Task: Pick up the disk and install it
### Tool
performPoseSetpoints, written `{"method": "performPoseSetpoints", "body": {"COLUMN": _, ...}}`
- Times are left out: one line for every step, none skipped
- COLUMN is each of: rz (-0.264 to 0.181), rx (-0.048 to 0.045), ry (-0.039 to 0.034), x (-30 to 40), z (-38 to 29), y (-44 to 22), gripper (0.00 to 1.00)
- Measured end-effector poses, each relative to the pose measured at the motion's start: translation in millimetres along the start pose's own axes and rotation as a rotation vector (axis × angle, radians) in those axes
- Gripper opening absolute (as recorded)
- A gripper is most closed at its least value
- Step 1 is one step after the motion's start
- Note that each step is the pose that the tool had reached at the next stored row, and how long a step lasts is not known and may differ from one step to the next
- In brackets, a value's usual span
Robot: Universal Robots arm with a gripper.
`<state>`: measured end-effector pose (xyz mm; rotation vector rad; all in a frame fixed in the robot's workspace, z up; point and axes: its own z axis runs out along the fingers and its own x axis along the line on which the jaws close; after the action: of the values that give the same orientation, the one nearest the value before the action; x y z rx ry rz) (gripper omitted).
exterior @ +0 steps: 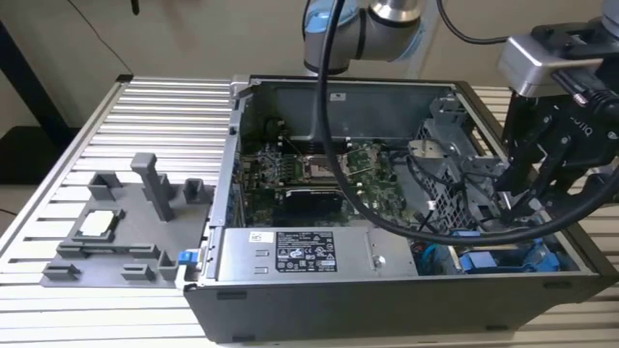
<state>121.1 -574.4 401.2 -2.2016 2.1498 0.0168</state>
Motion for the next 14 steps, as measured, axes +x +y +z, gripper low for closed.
{"method": "performPoseSetpoints", "body": {"rz": -0.001, "rx": 0.0189, "ry": -0.0014, "x": -0.1, "z": -0.1, "y": 0.2, "gripper": 0.4}}
{"method": "performPoseSetpoints", "body": {"rz": -0.002, "rx": 0.0377, "ry": -0.003, "x": -0.2, "z": 0.0, "y": 0.4, "gripper": 0.4}}
{"method": "performPoseSetpoints", "body": {"rz": -0.003, "rx": 0.0555, "ry": -0.0044, "x": -0.4, "z": 0.0, "y": 0.7, "gripper": 0.4}}
{"method": "performPoseSetpoints", "body": {"rz": -0.004, "rx": 0.0736, "ry": -0.0051, "x": -0.6, "z": 0.0, "y": 1.1, "gripper": 0.4}}
{"method": "performPoseSetpoints", "body": {"rz": -0.005, "rx": 0.0915, "ry": -0.0056, "x": -0.9, "z": 0.0, "y": 1.4, "gripper": 0.4}}
{"method": "performPoseSetpoints", "body": {"rz": -0.006, "rx": 0.11, "ry": -0.0055, "x": -1.5, "z": 0.0, "y": 1.8, "gripper": 0.4}}
{"method": "performPoseSetpoints", "body": {"rz": -0.007, "rx": 0.128, "ry": -0.0051, "x": -2.3, "z": 0.0, "y": 2.2, "gripper": 0.4}}
{"method": "performPoseSetpoints", "body": {"rz": -0.008, "rx": 0.1455, "ry": -0.0042, "x": -3.9, "z": 0.2, "y": 2.8, "gripper": 0.4}}
{"method": "performPoseSetpoints", "body": {"rz": -0.009, "rx": 0.1581, "ry": -0.0019, "x": -6.6, "z": 0.6, "y": 3.4, "gripper": 0.4}}
{"method": "performPoseSetpoints", "body": {"rz": -0.01, "rx": 0.1665, "ry": 0.0001, "x": -9.8, "z": 1.3, "y": 4.3, "gripper": 0.4}}
{"method": "performPoseSetpoints", "body": {"rz": -0.011, "rx": 0.1728, "ry": 0.0017, "x": -12.8, "z": 2.2, "y": 5.4, "gripper": 0.4}}
{"method": "performPoseSetpoints", "body": {"rz": -0.011, "rx": 0.1789, "ry": 0.0046, "x": -15.7, "z": 2.9, "y": 6.7, "gripper": 0.4}}
{"method": "performPoseSetpoints", "body": {"rz": -0.012, "rx": 0.1844, "ry": 0.0093, "x": -18.1, "z": 3.5, "y": 8.1, "gripper": 0.4}}
{"method": "performPoseSetpoints", "body": {"rz": -0.014, "rx": 0.1886, "ry": 0.0194, "x": -20.4, "z": 4.1, "y": 9.6, "gripper": 0.4}}
